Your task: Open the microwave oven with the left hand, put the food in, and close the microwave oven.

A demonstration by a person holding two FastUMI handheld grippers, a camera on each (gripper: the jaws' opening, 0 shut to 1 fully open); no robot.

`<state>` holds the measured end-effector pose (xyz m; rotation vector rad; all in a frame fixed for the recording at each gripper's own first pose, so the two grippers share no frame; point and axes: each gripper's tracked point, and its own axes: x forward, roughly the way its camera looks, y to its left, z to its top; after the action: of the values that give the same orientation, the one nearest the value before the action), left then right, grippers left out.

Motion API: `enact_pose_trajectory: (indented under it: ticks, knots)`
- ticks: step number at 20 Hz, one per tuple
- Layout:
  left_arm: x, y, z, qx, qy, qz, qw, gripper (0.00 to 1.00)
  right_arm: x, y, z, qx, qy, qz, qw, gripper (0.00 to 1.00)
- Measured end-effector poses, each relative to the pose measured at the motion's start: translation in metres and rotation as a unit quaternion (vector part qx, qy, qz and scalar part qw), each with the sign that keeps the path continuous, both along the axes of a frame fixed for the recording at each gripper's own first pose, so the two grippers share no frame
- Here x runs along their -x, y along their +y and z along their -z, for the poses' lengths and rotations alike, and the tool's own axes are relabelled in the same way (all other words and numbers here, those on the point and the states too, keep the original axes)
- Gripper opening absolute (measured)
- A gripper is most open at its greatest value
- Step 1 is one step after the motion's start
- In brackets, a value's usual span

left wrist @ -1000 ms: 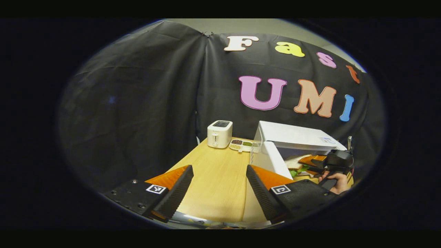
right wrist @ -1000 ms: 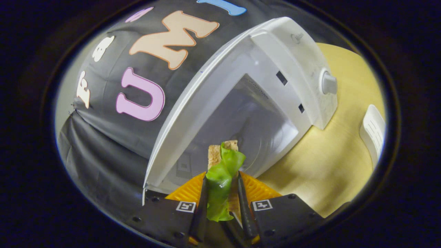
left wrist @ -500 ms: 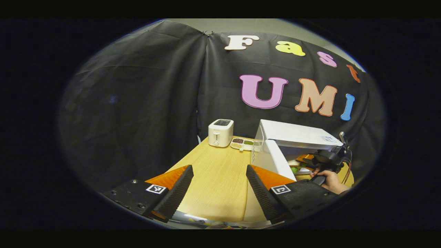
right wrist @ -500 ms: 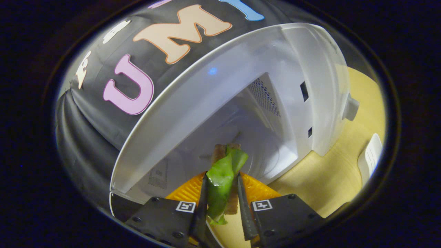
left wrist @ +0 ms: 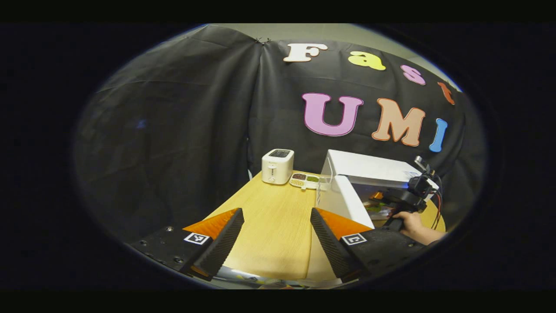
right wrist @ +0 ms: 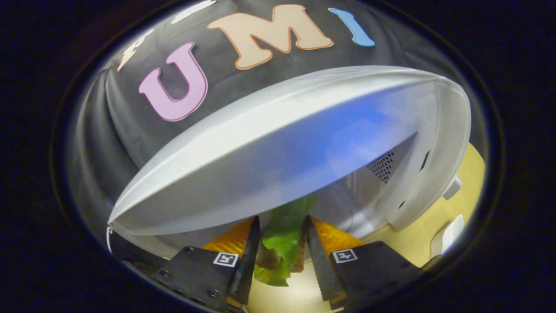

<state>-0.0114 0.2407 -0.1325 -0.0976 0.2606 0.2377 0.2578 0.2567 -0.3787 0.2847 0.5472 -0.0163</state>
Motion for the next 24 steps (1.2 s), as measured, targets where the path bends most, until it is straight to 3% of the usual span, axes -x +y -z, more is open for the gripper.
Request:
enact_pose_trajectory:
  ticks: [1, 4, 5, 6, 8, 9, 10, 12, 13, 14, 17, 18, 19, 23, 24]
  knots:
    - [0.000, 0.000, 0.000, -0.001, 0.000, 0.002, 1.000, 0.95, 0.001, -0.003, 0.003, 0.011, 0.005, 0.000, 1.000, 0.60]
    - [-0.002, -0.001, -0.001, -0.001, -0.001, 0.004, 1.000, 0.95, 0.005, -0.015, 0.007, 0.038, 0.009, 0.008, 0.999, 0.69]
    - [-0.001, -0.001, 0.001, 0.001, 0.000, 0.005, 1.000, 0.95, 0.004, -0.020, 0.006, 0.048, 0.004, 0.011, 0.999, 0.80]
    - [-0.001, -0.002, 0.001, 0.002, 0.001, 0.005, 1.000, 0.95, 0.006, -0.026, 0.003, 0.057, 0.001, 0.014, 0.998, 0.73]
    - [0.000, -0.002, 0.003, 0.004, 0.002, 0.005, 1.000, 0.95, 0.008, -0.034, -0.002, 0.067, -0.006, 0.016, 0.998, 0.82]
    - [0.002, -0.002, 0.004, 0.005, 0.002, 0.005, 1.000, 0.90, 0.010, -0.036, -0.006, 0.068, -0.009, 0.014, 0.998, 0.88]
    - [0.002, -0.001, 0.004, 0.006, 0.002, 0.004, 1.000, 0.95, 0.011, -0.037, -0.011, 0.070, -0.017, 0.012, 0.997, 0.98]
    - [0.004, 0.000, 0.006, 0.006, 0.007, 0.002, 1.000, 0.95, 0.016, -0.042, -0.020, 0.075, -0.026, 0.013, 0.997, 0.98]
    - [0.004, 0.001, 0.008, 0.005, 0.009, 0.001, 1.000, 0.95, 0.020, -0.043, -0.023, 0.074, -0.026, 0.015, 0.997, 0.89]
    - [0.005, 0.002, 0.008, 0.004, 0.011, 0.000, 1.000, 0.95, 0.023, -0.044, -0.028, 0.071, -0.030, 0.017, 0.997, 0.98]
    - [0.008, -0.001, 0.009, 0.003, 0.014, 0.007, 1.000, 0.95, 0.037, -0.045, -0.044, 0.069, -0.041, 0.017, 0.997, 0.98]
    - [0.009, -0.003, 0.009, 0.001, 0.015, 0.010, 1.000, 0.95, 0.043, -0.045, -0.048, 0.071, -0.046, 0.015, 0.996, 0.88]
    - [0.010, -0.003, 0.010, -0.002, 0.015, 0.014, 1.000, 0.95, 0.051, -0.046, -0.053, 0.075, -0.049, 0.013, 0.996, 0.98]
    - [0.011, -0.013, 0.012, -0.008, 0.020, 0.039, 0.999, 0.95, 0.087, -0.047, -0.066, 0.083, -0.051, 0.011, 0.995, 0.98]
    - [0.012, -0.017, 0.013, -0.007, 0.022, 0.047, 0.999, 0.90, 0.096, -0.048, -0.070, 0.086, -0.053, 0.013, 0.995, 0.98]
